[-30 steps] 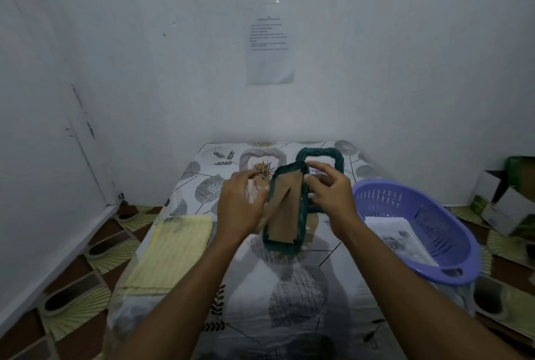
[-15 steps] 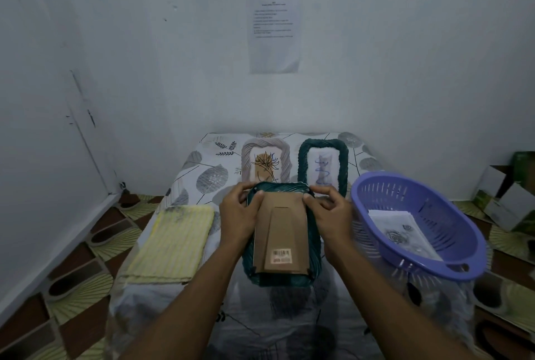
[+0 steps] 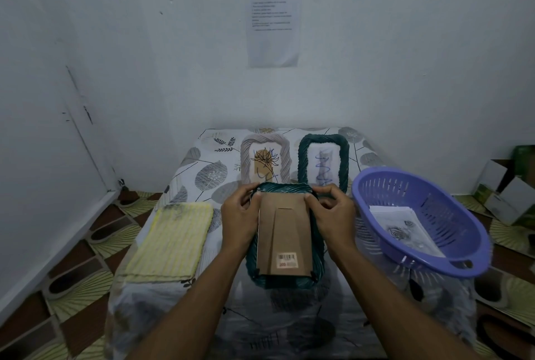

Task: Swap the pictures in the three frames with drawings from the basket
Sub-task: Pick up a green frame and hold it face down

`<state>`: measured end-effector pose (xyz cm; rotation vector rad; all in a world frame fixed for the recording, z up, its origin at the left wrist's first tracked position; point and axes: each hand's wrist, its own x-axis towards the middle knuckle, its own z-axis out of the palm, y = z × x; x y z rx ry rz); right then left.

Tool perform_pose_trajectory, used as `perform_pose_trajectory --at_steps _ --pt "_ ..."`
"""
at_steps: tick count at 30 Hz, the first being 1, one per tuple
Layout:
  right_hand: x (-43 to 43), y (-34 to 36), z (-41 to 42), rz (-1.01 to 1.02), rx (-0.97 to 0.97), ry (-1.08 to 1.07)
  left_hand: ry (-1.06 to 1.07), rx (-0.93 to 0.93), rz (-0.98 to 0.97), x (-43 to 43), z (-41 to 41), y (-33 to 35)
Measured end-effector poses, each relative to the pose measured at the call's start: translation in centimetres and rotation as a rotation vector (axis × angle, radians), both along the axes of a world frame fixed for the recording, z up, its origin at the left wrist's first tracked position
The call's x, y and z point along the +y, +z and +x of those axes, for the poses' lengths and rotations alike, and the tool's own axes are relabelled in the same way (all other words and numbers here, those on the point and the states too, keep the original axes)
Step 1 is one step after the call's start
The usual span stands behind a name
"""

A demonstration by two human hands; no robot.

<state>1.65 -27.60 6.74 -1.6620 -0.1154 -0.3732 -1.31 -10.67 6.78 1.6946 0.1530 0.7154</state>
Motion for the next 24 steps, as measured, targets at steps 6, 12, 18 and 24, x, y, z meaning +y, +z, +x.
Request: perform_pose_trajectory --at_steps 6,12,18,24 --pt "-0.4 0.0 -0.1 0.003 0.006 0.012 0.001 0.006 -0.019 -0.2 -0.2 -0.2" --pt "-0.6 -0.2 0.0 0.024 0.031 0.032 -0.01 0.027 -0.023 -0.1 -0.1 -0.2" --pt "-0.8 -0.3 0.4 0.088 0.056 0.035 -0.149 0.148 -0.055 0.6 -0.2 -0.1" --pt "-0.7 0.1 1.0 0.215 0.096 -0.029 -0.333 0.304 -0.157 1.3 -1.2 -1.3"
